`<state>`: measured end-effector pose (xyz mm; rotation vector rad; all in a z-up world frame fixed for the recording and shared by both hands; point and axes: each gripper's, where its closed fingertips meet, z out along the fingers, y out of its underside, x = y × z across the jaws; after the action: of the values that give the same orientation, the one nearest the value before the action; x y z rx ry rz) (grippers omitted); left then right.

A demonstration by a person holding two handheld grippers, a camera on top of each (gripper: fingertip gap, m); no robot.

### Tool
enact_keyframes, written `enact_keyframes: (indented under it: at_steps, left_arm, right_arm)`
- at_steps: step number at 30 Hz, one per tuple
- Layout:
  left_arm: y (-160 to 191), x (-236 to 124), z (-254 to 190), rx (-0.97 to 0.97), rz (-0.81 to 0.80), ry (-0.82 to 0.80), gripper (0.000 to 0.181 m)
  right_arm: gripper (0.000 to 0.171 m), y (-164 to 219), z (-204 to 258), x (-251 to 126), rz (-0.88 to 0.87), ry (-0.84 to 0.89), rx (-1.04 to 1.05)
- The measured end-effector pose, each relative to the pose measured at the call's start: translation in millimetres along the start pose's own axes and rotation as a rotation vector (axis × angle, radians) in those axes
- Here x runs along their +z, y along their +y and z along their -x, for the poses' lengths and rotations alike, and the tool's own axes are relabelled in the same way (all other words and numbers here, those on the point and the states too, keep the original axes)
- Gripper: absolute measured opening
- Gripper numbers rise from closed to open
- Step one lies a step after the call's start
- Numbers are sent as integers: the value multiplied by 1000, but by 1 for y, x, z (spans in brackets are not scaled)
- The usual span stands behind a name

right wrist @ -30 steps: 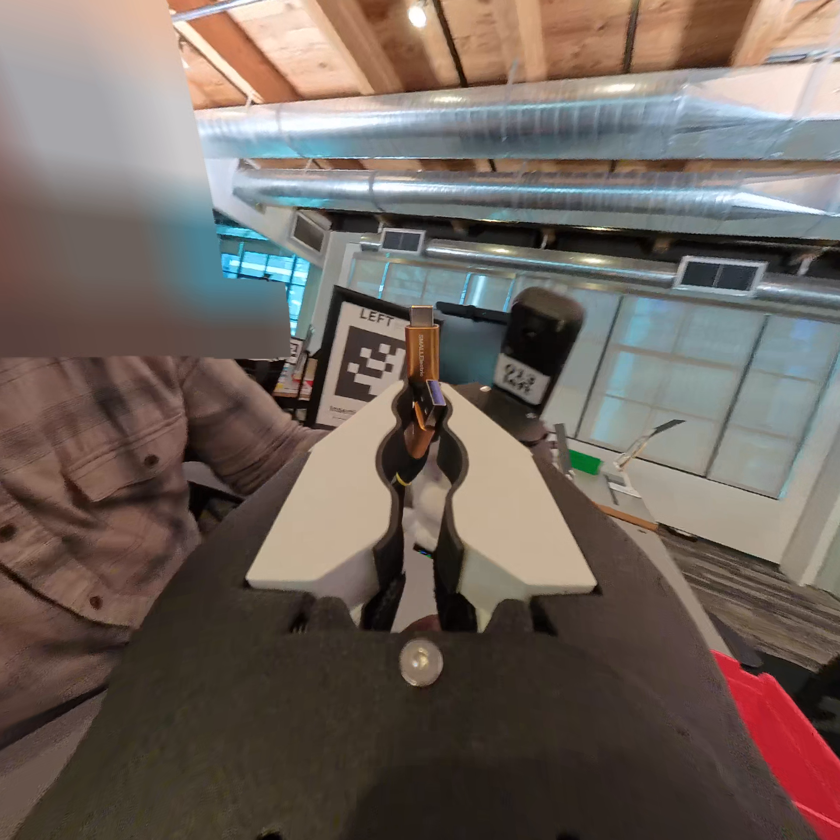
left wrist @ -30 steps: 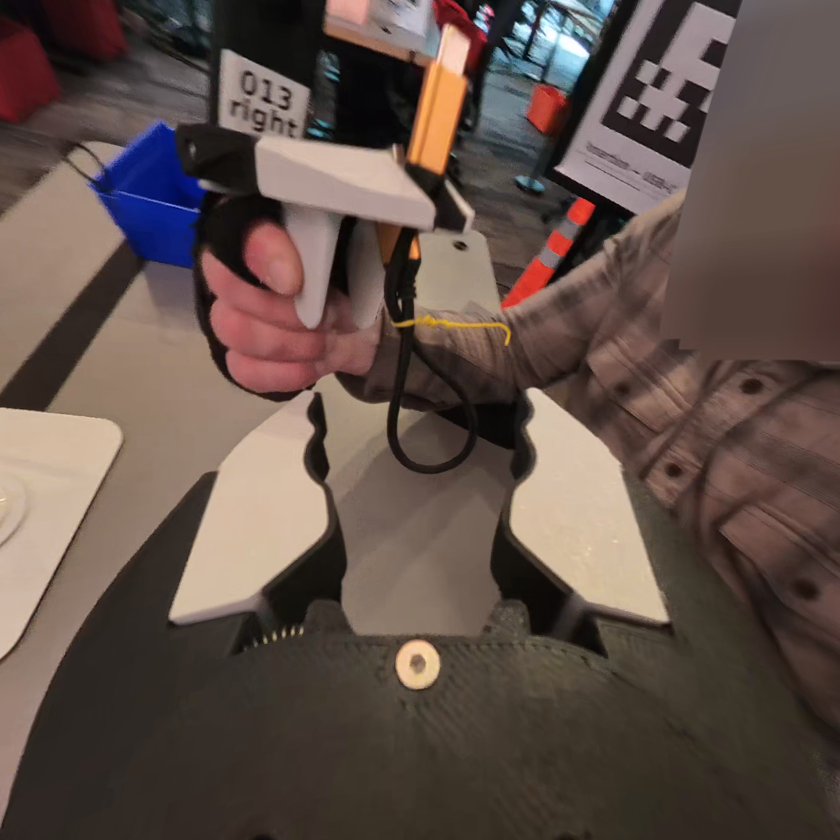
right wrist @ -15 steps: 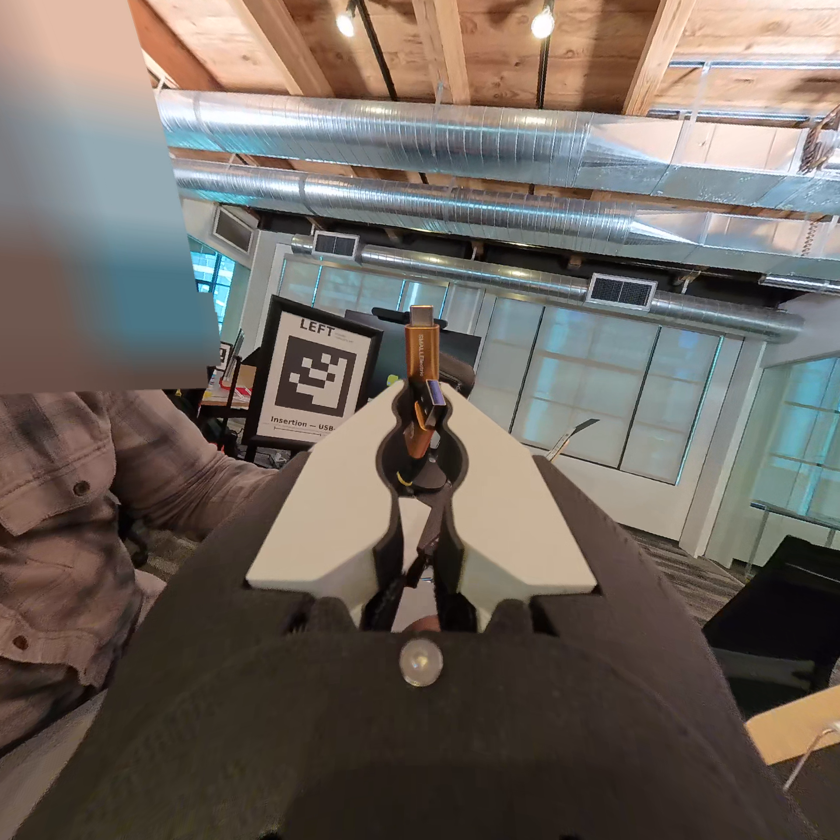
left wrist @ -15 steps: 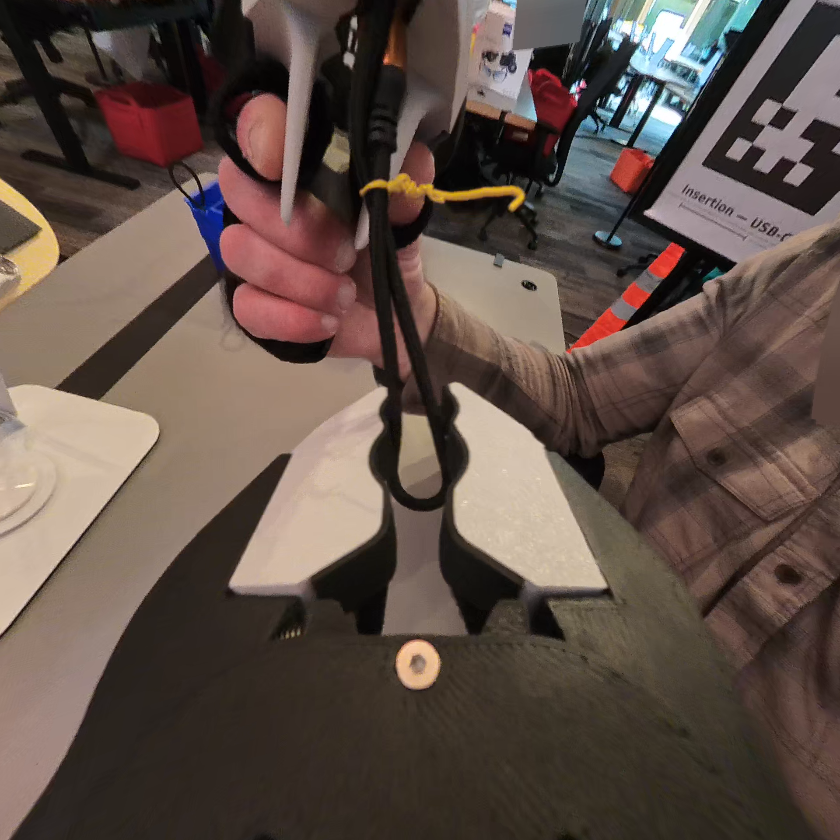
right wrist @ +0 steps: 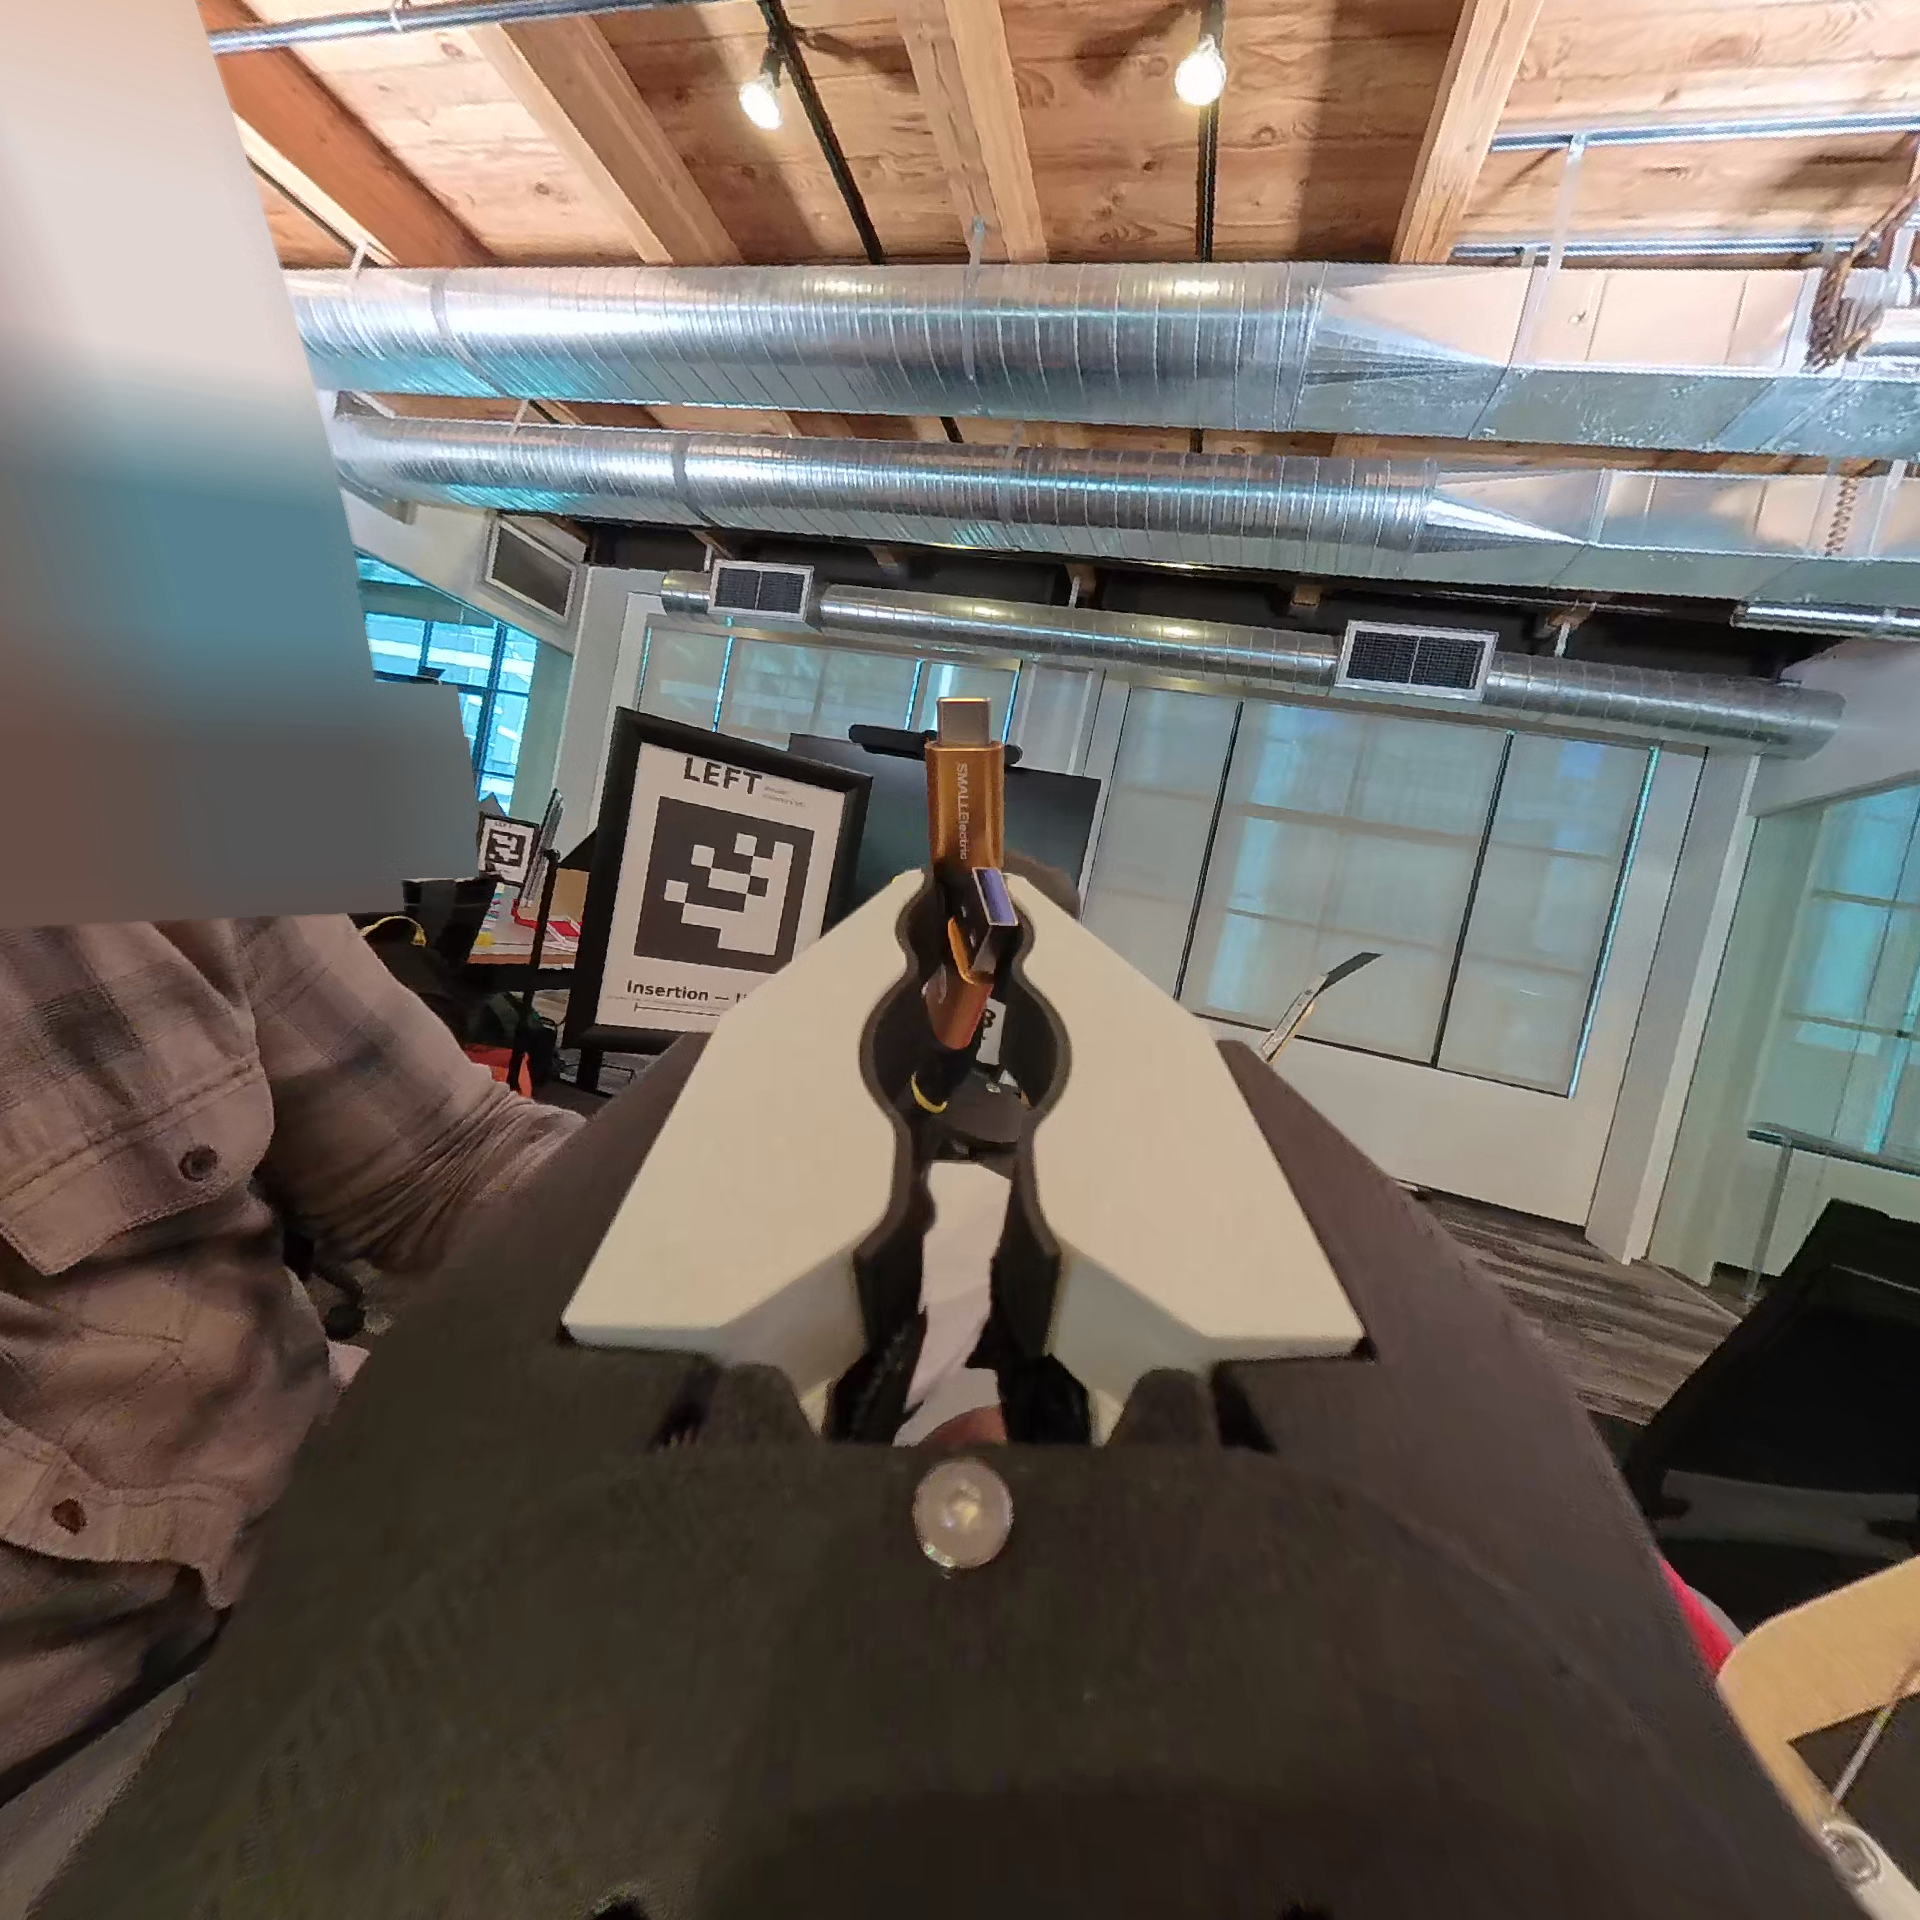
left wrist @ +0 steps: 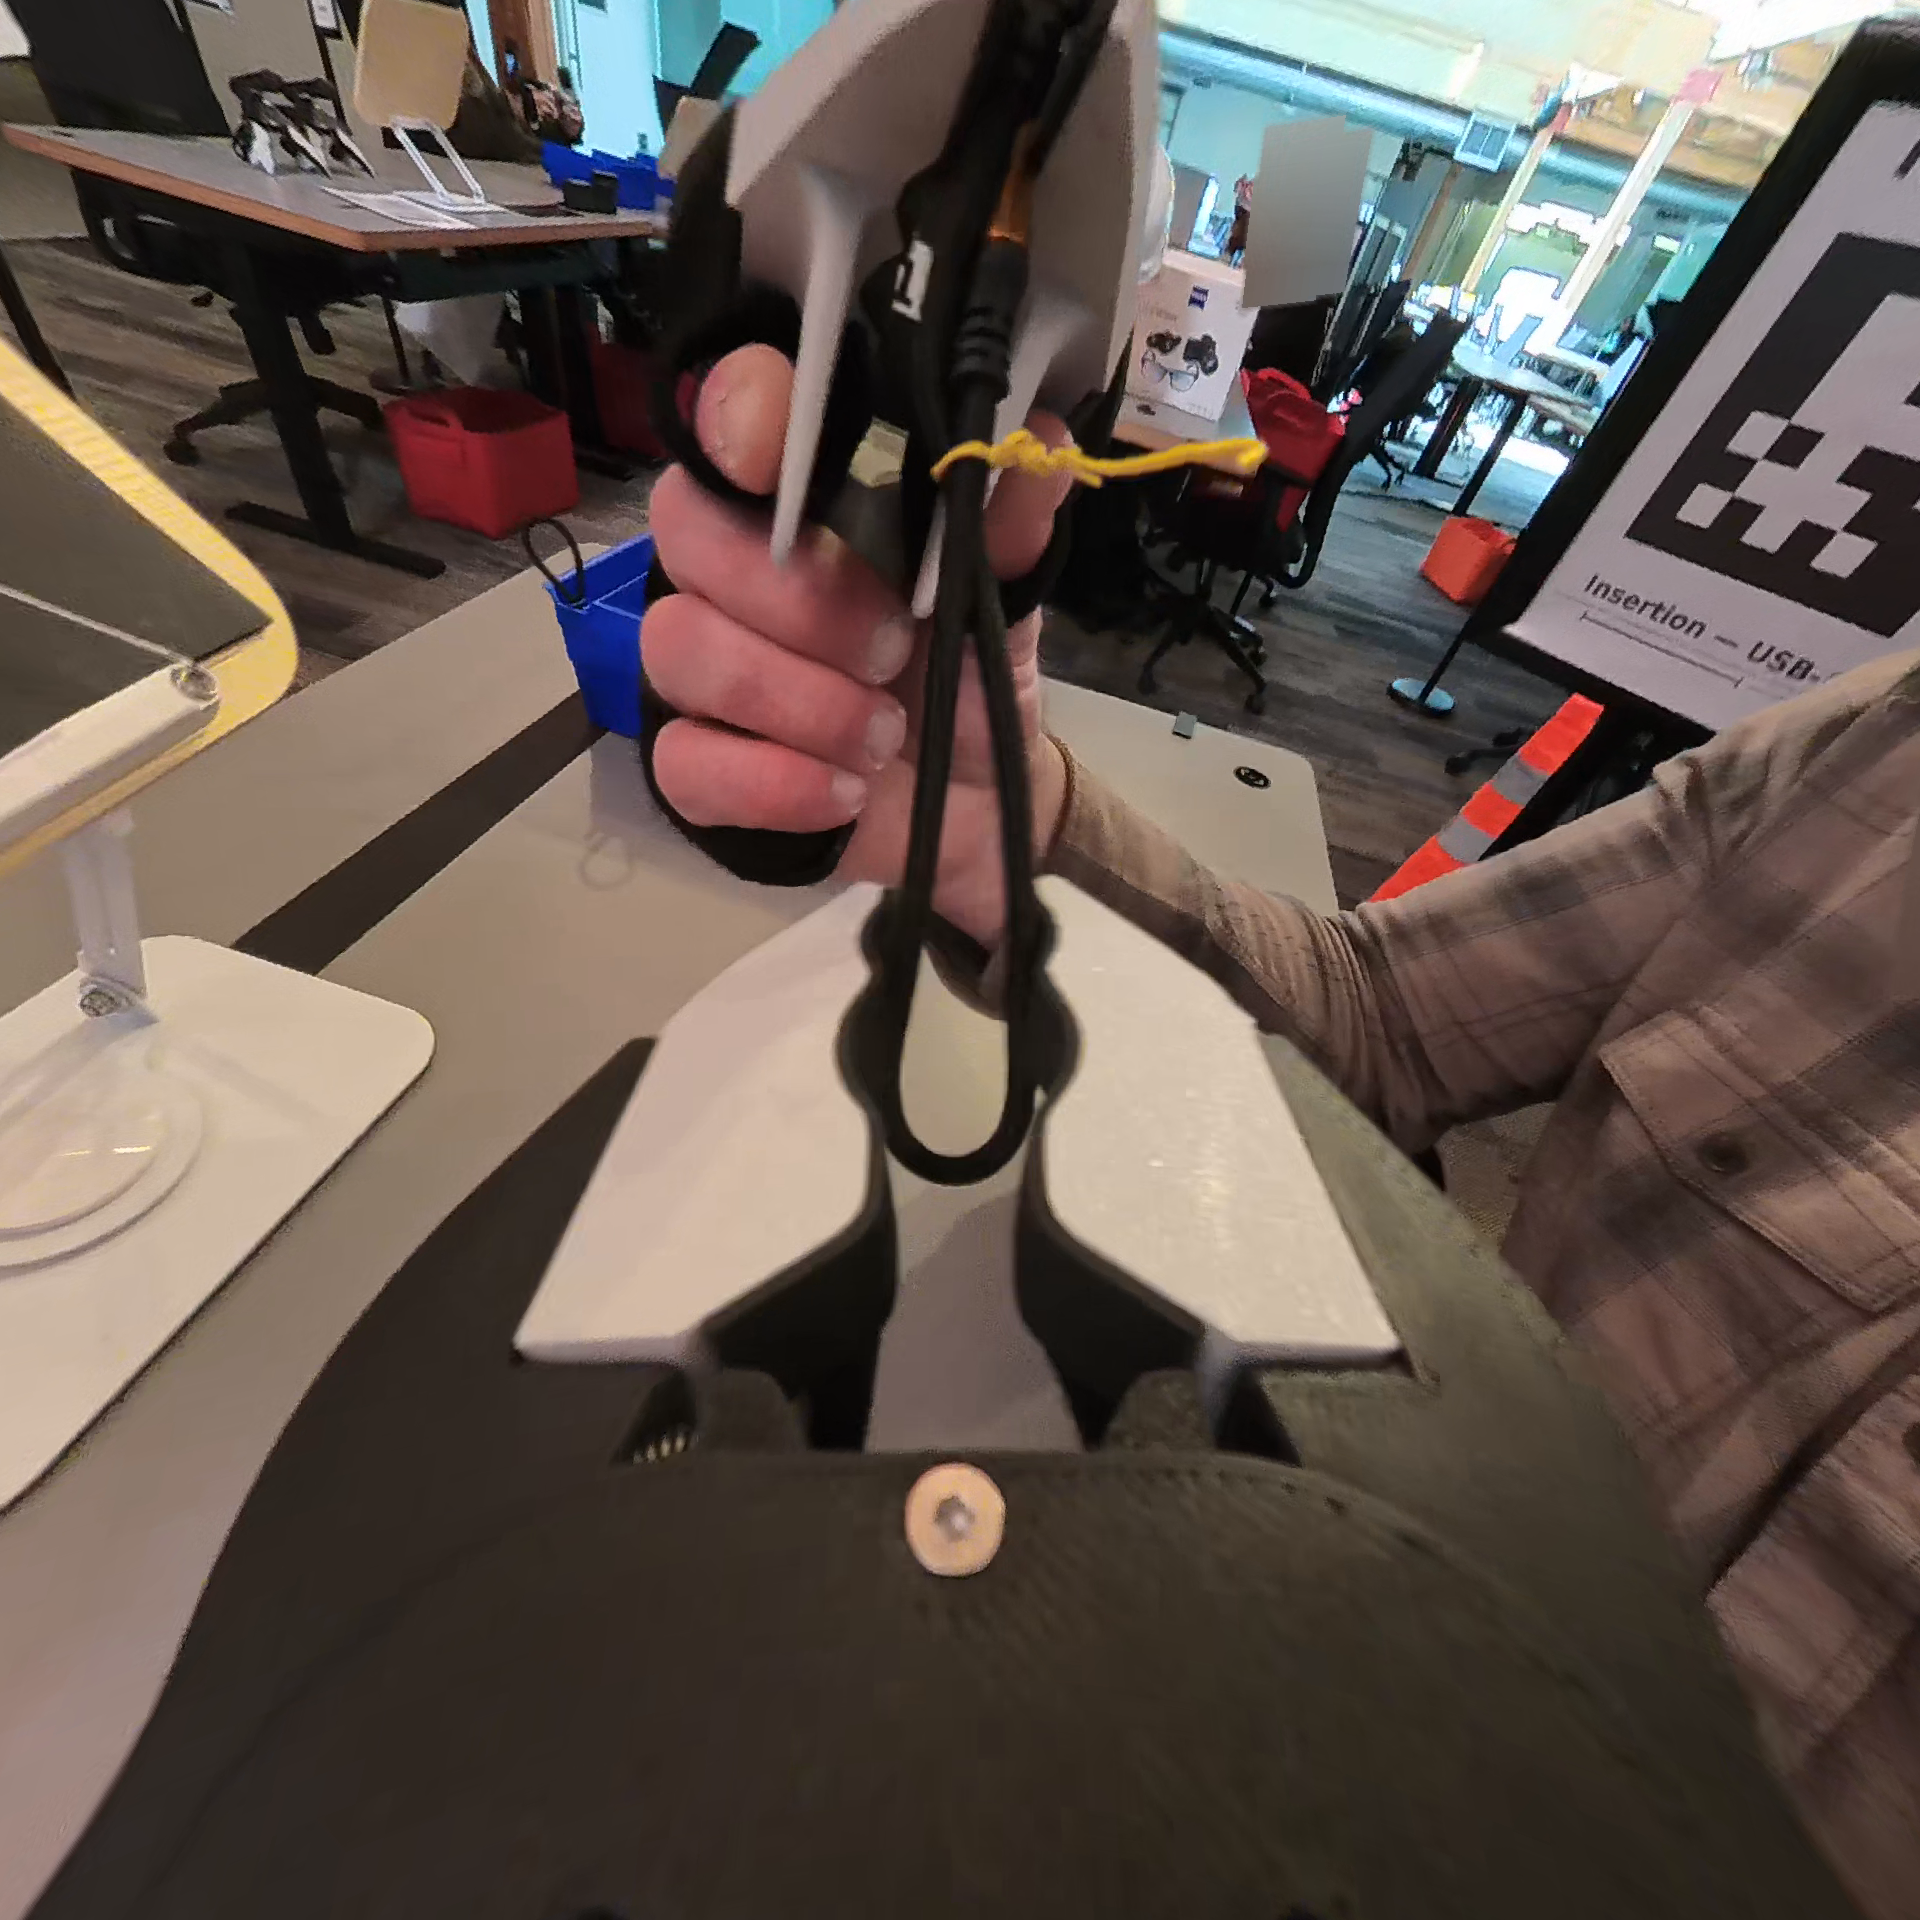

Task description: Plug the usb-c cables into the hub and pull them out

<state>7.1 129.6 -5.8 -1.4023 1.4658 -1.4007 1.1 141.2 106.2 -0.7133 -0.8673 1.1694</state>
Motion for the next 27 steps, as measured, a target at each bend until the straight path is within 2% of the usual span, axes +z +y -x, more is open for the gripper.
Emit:
enact_keyframes:
  at_steps: [2, 3, 6, 8, 9, 11, 13, 18, 20, 24, 27]
  left_arm:
    - [7, -4, 4, -51, 34, 18, 55]
    - [9, -6, 5, -59, 46, 21, 63]
    - [6, -9, 5, -30, 54, 20, 71]
    - [2, -6, 4, -18, 74, 30, 68]
    - [3, -4, 3, -6, 90, 39, 61]
    - [9, 1, -2, 23, 143, 69, 26]
    - [13, 5, 1, 52, 156, 32, 4]
    - [11, 0, 14, 15, 117, -44, 4]
    - [13, -7, 18, 4, 144, -73, 4]
    - [23, -30, 30, 26, 309, -176, 4]
    - [36, -51, 30, 40, 488, -194, 4]
  right_arm:
    - [5, 0, 0, -2, -15, -14, 19]
    - [5, 2, -1, -3, -11, -20, 28]
    - [5, 10, 0, -2, 3, -53, 65]
    - [4, 19, 5, 1, 16, -100, 93]
    - [4, 23, 5, 3, 24, -105, 98]
    - [4, 27, 7, 7, 16, -125, 114]
    - [5, 30, 6, 8, 17, -124, 130]
    - [7, 32, -7, 5, 10, -68, 158]
    - [16, 35, -11, 4, 43, -38, 130]
    - [45, 48, -21, -8, 233, 49, 33]
    - [45, 51, -23, -25, 379, 103, -81]
